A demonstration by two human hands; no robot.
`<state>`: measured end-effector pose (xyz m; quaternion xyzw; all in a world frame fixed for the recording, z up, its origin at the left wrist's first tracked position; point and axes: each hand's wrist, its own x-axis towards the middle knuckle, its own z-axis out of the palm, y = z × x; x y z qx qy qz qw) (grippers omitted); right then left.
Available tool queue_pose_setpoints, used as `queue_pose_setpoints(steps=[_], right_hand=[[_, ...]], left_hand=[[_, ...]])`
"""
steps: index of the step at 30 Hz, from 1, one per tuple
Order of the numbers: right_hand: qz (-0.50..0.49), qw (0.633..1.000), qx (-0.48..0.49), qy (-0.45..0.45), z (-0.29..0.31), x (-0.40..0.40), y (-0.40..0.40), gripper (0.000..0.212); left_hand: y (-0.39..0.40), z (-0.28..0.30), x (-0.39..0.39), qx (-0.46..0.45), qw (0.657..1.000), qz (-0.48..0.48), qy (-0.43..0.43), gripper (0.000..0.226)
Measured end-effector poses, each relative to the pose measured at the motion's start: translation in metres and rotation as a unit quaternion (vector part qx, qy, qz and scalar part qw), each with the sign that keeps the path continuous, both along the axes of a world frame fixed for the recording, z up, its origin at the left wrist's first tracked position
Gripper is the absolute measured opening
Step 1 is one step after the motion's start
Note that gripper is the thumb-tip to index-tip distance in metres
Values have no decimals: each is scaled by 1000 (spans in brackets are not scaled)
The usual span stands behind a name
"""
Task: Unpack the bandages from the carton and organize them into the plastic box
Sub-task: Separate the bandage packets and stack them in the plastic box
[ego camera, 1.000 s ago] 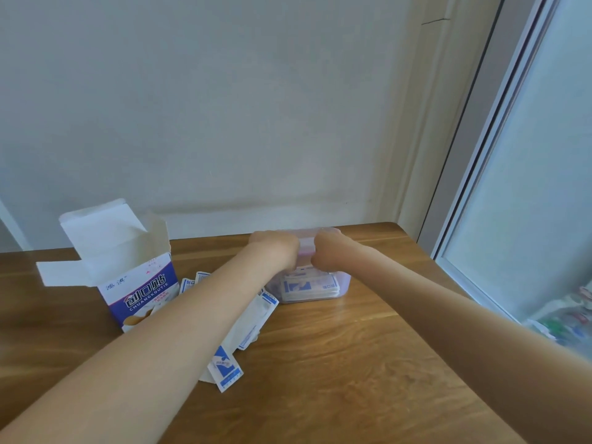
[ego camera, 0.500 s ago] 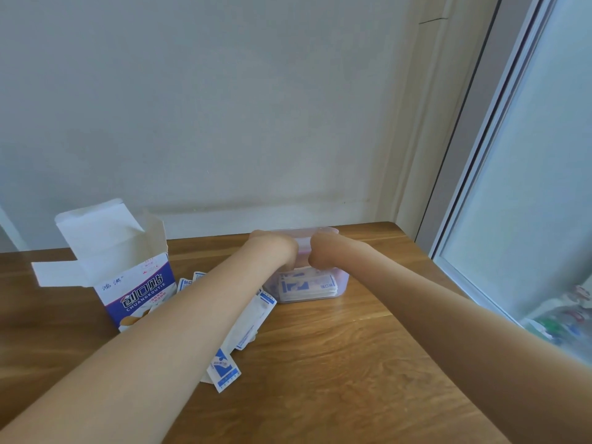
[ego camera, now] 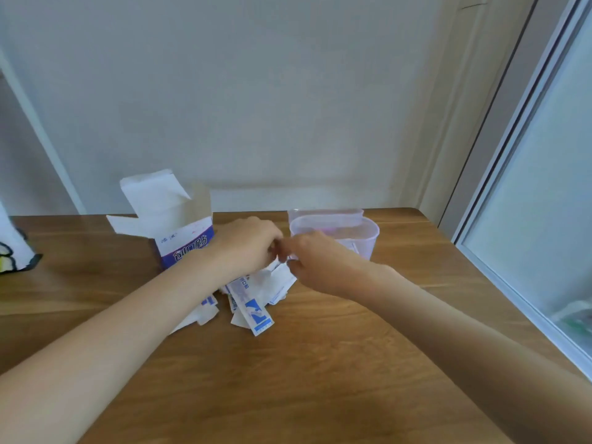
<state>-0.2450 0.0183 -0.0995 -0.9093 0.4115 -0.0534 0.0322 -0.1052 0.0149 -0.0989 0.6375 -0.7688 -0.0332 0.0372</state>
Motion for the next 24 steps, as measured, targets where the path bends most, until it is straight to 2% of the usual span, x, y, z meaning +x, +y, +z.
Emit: queue_pose_setpoints(steps=[3,5,8,12,20,24], right_hand=[[72,995,48,49,-34,9,1,61],[88,994,16,59,-46,17,1,65],[96,993,-25,69,-52,21,2,55],[88,992,-40,77,-53,19,7,41],[102,990,-86,50,-61,10,6,40],[146,981,-128,16,-64,5,8,32]], left_hand=[[13,-18,26,107,993,-36,-44,12],[19,-23,36,122,989,-46,-74,28],[25,-31,40,119,991,-40,-48,43],[28,-42,35,102,994,-48,-16,43],[39,-42,36,105,993,-36,30,49],[43,-49,36,141,983,-15,119,50]])
